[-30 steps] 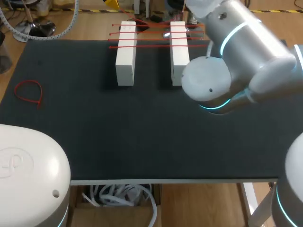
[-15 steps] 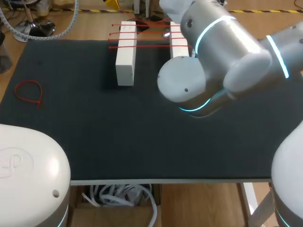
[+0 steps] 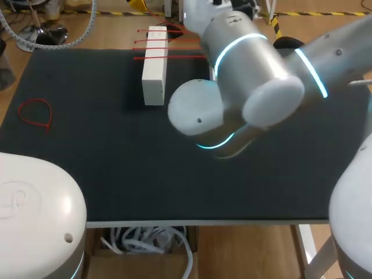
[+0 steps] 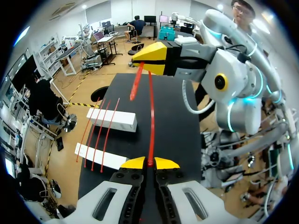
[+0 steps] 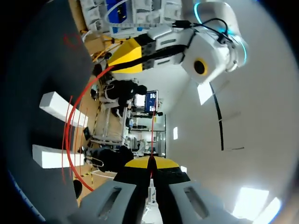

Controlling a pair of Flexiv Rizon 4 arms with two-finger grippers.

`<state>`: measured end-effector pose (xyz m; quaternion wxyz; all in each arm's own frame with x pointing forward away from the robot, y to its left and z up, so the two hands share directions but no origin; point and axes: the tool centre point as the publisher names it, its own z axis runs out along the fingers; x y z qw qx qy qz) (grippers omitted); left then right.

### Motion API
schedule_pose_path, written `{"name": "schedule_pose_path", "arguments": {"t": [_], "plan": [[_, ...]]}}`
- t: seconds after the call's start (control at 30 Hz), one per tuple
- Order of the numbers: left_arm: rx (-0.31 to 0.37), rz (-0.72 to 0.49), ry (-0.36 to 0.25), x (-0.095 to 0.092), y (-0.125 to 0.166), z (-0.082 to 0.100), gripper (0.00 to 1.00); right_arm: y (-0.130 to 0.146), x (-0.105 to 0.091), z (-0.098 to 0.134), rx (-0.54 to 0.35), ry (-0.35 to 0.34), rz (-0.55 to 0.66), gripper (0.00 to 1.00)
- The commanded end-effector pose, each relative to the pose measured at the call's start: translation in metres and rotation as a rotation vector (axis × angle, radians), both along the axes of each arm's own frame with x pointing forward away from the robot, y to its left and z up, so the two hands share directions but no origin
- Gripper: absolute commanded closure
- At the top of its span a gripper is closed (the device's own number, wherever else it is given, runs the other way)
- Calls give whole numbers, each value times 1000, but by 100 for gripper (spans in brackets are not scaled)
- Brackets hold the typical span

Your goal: Grab the tape and strap the tape.

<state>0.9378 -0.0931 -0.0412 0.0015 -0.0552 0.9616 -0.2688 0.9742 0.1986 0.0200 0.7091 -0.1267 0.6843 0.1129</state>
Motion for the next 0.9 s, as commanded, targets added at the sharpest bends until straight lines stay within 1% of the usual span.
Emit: {"name": "schedule_pose_path", "arguments": {"t": [0.03, 0.1, 0.2, 0.27, 0.3, 0.37, 0.57, 0.9], "plan": [[5, 1, 1, 0, 0, 1, 100, 11, -4, 1, -72, -28, -245, 100], [5, 1, 1, 0, 0, 1, 100, 15, -5, 3, -115, -55, -237, 100], [5, 1, 1, 0, 0, 1, 100, 18, -6, 5, -148, -75, -223, 100], [5, 1, 1, 0, 0, 1, 100, 19, -7, 5, -157, -76, -210, 100], [5, 1, 1, 0, 0, 1, 100, 19, -7, 5, -181, -85, -201, 100], [5, 1, 1, 0, 0, 1, 100, 19, -8, 5, -187, -79, -169, 100], [5, 1, 1, 0, 0, 1, 100, 18, -7, 7, -240, -85, -112, 100], [5, 1, 1, 0, 0, 1, 100, 13, -5, 15, -245, -66, -24, 100]]}}
